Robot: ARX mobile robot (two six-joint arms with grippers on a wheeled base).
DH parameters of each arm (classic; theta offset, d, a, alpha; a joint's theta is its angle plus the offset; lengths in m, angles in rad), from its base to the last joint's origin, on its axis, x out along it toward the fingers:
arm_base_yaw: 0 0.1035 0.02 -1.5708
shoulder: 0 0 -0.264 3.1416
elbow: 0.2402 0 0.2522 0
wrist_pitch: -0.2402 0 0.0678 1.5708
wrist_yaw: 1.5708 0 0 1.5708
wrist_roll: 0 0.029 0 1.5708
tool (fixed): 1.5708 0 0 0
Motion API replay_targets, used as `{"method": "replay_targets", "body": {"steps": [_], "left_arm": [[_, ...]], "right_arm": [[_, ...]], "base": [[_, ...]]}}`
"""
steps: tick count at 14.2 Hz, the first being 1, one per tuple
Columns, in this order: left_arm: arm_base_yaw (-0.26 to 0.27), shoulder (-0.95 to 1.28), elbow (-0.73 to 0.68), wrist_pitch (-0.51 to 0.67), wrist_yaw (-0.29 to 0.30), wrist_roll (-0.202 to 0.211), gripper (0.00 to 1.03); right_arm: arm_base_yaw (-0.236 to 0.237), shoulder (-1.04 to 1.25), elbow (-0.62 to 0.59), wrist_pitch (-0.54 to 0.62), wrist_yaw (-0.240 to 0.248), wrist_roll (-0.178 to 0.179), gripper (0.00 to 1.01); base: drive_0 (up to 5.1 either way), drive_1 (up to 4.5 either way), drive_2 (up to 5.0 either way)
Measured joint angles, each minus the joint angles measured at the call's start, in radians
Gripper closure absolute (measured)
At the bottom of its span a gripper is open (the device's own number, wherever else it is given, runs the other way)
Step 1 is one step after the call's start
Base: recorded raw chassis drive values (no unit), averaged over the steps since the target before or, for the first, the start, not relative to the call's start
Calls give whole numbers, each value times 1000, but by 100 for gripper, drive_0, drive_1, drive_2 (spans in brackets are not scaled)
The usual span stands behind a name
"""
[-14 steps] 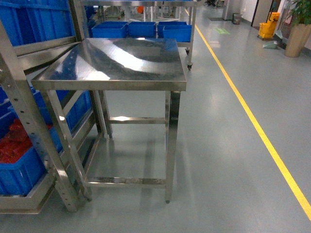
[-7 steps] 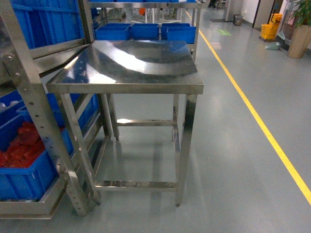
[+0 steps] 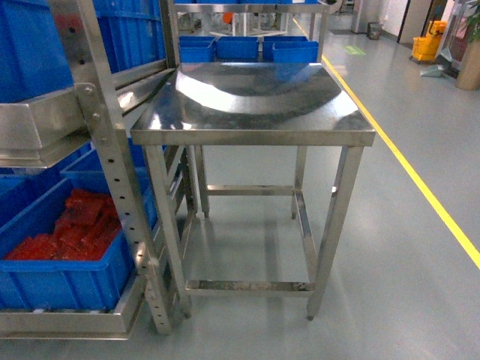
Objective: Sort blue parts and orange caps into right shelf containers
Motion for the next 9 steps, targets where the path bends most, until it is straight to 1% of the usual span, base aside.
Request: {"method": "replay_targets", "body": {"steps": [9], "left_arm": [[0, 0, 0, 0, 0, 0, 63]], "right_arm": [[0, 0, 0, 2, -1, 0, 58]], "base": [[-501, 244, 244]]}}
